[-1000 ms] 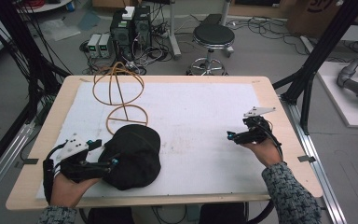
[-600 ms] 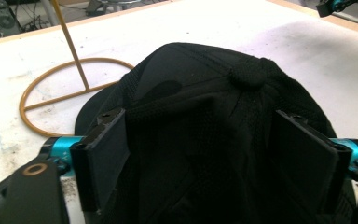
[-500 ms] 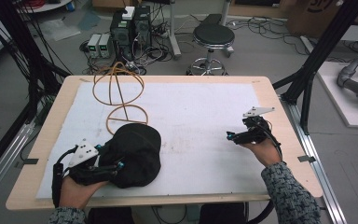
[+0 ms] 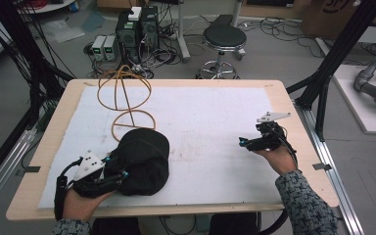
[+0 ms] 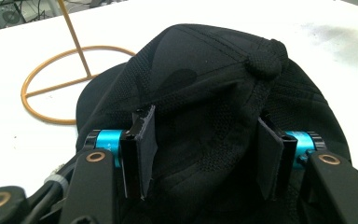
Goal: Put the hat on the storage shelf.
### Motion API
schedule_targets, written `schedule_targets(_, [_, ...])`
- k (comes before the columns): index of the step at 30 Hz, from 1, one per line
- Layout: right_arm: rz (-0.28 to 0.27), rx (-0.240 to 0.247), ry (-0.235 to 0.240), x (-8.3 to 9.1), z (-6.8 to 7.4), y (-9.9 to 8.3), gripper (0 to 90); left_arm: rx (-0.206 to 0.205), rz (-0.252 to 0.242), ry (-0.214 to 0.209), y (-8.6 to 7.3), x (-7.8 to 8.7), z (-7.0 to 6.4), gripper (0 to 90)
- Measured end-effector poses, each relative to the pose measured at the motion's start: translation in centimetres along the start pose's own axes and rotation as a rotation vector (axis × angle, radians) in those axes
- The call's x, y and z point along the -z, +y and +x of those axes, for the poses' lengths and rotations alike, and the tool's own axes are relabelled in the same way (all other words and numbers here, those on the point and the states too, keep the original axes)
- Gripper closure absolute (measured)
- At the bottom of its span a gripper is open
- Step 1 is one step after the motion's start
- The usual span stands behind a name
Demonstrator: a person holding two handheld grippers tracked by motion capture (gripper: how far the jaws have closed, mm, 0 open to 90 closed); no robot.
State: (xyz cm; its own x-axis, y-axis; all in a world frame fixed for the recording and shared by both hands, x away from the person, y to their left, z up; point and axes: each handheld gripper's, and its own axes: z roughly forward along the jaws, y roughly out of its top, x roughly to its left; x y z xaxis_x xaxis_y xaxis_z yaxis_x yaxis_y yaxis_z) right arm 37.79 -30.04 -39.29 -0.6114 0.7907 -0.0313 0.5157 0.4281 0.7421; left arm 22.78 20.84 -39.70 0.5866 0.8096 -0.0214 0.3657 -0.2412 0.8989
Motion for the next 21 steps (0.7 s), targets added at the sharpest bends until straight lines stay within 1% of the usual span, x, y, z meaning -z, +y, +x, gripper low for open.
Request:
schedule_targets(7, [-0.002,0.007,0.001,-0.01,0.02,0.01,10.6,-0.009,-0.007,0.001,-0.2,0.35,-0.35,47.3])
schedule_targets(8, [-0.001,0.001,0.002,-0.03,0.12,0.02,10.6,-0.011,-0.007,0.005,-0.21,0.27,-0.4,47.4])
schedule_targets(9, [0.002,0.003,0.001,-0.04,0.14,0.04,10.6,-0.017,-0.003,0.005,-0.21,0.19,-0.37,47.9])
schedule_targets(10, [0.0,0.01,0.002,-0.09,0.13,0.04,10.6,-0.013,0.0,0.001,-0.2,0.1,-0.34,48.2])
schedule_targets(12, [0.002,0.006,0.004,-0.1,0.21,0.06,10.6,-0.016,0.001,-0.001,-0.18,-0.02,-0.29,50.3])
schedule_targets(14, [0.001,0.007,0.003,-0.06,0.22,0.07,10.6,-0.023,0.008,-0.004,-0.19,-0.09,-0.24,54.5])
schedule_targets(16, [-0.002,0.009,0.0,-0.01,0.16,0.04,10.6,-0.03,0.009,-0.008,-0.18,-0.06,-0.23,62.6])
schedule_targets(17, [0.0,0.003,0.0,0.03,0.15,0.03,10.6,-0.043,0.01,-0.014,-0.15,-0.03,-0.25,66.5])
schedule_targets(18, [-0.001,0.006,0.0,0.06,0.09,0.02,10.6,-0.053,0.005,-0.011,-0.14,-0.01,-0.37,71.7])
schedule_targets(19, [-0.003,0.005,-0.002,0.08,0.08,0.01,10.6,-0.071,0.001,-0.009,-0.12,0.02,-0.42,75.3])
schedule_targets(21, [-0.003,-0.001,-0.002,0.13,0.09,-0.01,10.6,-0.098,-0.014,-0.002,-0.11,0.12,-0.46,80.3])
